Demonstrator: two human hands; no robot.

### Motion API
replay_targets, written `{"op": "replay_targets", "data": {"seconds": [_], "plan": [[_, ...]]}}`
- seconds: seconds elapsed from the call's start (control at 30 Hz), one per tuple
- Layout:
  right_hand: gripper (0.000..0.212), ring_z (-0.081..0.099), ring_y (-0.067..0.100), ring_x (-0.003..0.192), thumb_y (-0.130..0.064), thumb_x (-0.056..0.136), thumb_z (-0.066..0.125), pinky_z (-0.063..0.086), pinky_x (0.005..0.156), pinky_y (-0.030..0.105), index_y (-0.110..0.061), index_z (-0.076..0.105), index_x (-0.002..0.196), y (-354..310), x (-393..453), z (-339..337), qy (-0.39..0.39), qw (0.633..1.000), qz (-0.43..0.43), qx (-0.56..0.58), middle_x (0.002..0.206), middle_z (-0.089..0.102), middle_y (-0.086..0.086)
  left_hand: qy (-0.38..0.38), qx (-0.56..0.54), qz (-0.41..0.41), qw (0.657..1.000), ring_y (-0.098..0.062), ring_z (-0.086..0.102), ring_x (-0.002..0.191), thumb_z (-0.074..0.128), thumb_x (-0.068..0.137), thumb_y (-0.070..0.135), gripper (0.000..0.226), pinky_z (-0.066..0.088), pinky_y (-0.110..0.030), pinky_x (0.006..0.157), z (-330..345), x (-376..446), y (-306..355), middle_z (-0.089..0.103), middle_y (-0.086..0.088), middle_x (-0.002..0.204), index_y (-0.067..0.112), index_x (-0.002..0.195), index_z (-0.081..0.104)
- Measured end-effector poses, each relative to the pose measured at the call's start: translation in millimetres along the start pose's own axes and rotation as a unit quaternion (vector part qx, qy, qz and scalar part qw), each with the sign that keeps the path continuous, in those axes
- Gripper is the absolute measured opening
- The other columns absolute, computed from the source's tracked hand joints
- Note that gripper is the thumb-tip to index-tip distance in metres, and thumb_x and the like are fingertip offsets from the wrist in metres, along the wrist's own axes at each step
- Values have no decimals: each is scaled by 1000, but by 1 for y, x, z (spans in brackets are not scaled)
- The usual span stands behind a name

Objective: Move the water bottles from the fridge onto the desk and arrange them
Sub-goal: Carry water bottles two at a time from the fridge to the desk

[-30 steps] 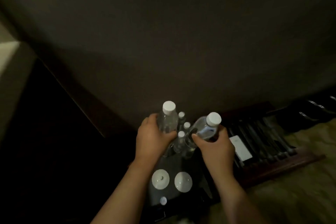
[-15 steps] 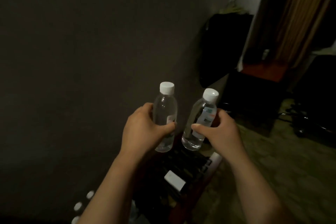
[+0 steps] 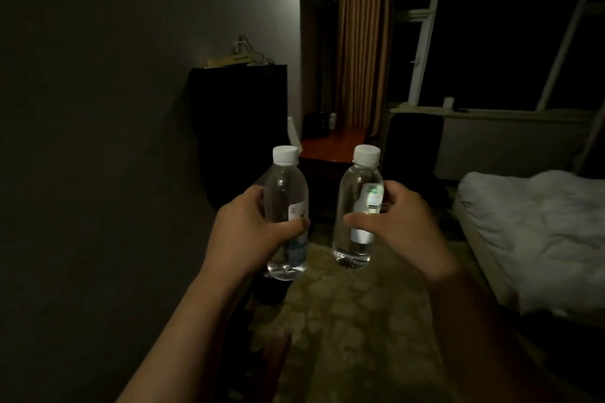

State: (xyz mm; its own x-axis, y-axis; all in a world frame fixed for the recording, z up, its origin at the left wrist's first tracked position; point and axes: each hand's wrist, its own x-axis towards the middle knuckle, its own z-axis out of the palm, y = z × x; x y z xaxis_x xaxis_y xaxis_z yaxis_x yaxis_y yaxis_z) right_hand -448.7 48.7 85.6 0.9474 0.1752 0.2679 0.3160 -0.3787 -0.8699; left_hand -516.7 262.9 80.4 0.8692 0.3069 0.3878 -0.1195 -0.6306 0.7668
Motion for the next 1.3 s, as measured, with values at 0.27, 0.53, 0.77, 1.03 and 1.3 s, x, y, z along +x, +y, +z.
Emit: {"op": "replay_targets", "data": {"seconds": [0.27,0.53,0.77,1.03,1.3], "plan": [[53,69,19,92,-23,65,89,58,75,41,-23,63,111,82,147,-87,33,999,12,3,102,71,-3,-18,-14,35,999,11,62,76,83,67,46,37,44,-14,59,146,138,26,67,17,84,35,95,62],[48,71,18,91,-29,64,87,59,81,47,-28,62,105,160,283,-111,44,997,55,29,99,72,-2,-62,-33,40,997,6,65,76,84,65,45,42,55,-23,67,251,272,11,69,14,87,32,99,62],[41,68,15,93,-24,72,83,57,77,37,-35,56,101,209,447,-111,27,997,74,19,100,69,-4,-106,-66,63,990,1,65,83,86,67,41,48,51,-18,66,333,435,-20,68,12,94,28,107,62],[56,68,18,95,-23,64,87,58,80,40,-25,60,114,245,629,-127,59,995,86,9,105,70,-1,-145,-54,106,982,-2,62,88,85,71,36,48,49,-19,67,421,635,-30,62,11,97,31,107,55],[56,68,8,95,-30,64,88,57,75,30,-24,63,114,327,784,-149,75,996,47,4,106,71,-6,-137,-34,123,982,0,60,84,84,71,40,48,45,-16,63,532,779,-50,60,13,94,29,107,55]]}}
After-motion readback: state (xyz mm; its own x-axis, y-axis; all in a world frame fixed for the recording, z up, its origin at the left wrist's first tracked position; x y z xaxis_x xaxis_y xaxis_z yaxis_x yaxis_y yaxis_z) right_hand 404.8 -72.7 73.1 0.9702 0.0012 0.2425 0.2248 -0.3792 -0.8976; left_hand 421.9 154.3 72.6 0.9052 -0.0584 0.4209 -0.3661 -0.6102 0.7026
